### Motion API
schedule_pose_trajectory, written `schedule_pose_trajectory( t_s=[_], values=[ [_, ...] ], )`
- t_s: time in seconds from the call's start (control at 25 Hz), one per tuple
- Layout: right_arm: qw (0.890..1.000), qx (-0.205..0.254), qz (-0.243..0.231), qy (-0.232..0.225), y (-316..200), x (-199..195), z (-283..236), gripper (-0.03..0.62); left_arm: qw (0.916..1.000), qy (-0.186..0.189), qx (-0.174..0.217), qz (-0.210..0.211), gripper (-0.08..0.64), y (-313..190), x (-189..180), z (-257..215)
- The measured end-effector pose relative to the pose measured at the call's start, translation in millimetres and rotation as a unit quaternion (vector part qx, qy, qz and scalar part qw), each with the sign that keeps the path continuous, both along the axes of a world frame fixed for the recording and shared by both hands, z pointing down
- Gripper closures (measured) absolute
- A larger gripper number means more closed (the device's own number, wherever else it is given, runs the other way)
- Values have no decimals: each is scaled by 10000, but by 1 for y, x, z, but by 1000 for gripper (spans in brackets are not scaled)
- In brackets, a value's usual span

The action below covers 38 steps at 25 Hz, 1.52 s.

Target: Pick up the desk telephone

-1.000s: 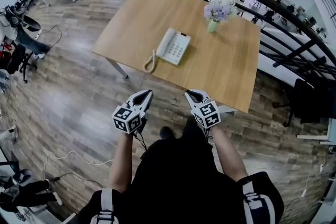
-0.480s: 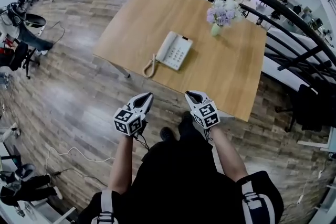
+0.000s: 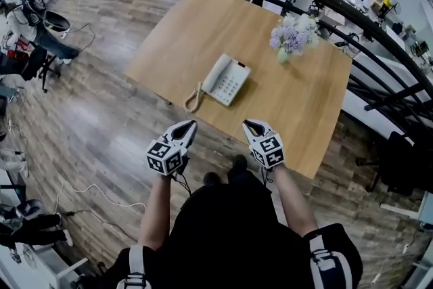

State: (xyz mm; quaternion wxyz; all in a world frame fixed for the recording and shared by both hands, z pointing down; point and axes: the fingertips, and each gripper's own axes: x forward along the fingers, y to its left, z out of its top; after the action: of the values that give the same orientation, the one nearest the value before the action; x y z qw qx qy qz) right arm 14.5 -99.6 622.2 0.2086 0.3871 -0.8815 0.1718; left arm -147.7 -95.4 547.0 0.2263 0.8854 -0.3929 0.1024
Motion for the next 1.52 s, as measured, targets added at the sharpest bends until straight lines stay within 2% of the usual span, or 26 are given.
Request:
schedule_pose_trajectory(
  t_s=[0.32, 0.56, 0.84, 1.12, 1.52],
  values=[
    [9994, -143, -317, 43, -20, 24, 17, 565, 9982, -10, -30, -601, 538, -12, 0, 4],
    [9979, -101, -632, 108, -32, 34, 21, 565, 9962, -6, -3, -872, 538, -15, 13, 5],
    [9985, -45, -538, 65, -39, 46, 17, 565, 9961, -34, 30, -877, 538, -17, 18, 2],
    [9993, -134, -330, 102, -40, 53, 24, 565, 9976, -49, 7, -697, 538, -33, 21, 7],
    [9995, -179, 203, 191, -77, 59, 21, 565, 9997, 52, -1, -240, 538, -101, 22, 9]
  ],
)
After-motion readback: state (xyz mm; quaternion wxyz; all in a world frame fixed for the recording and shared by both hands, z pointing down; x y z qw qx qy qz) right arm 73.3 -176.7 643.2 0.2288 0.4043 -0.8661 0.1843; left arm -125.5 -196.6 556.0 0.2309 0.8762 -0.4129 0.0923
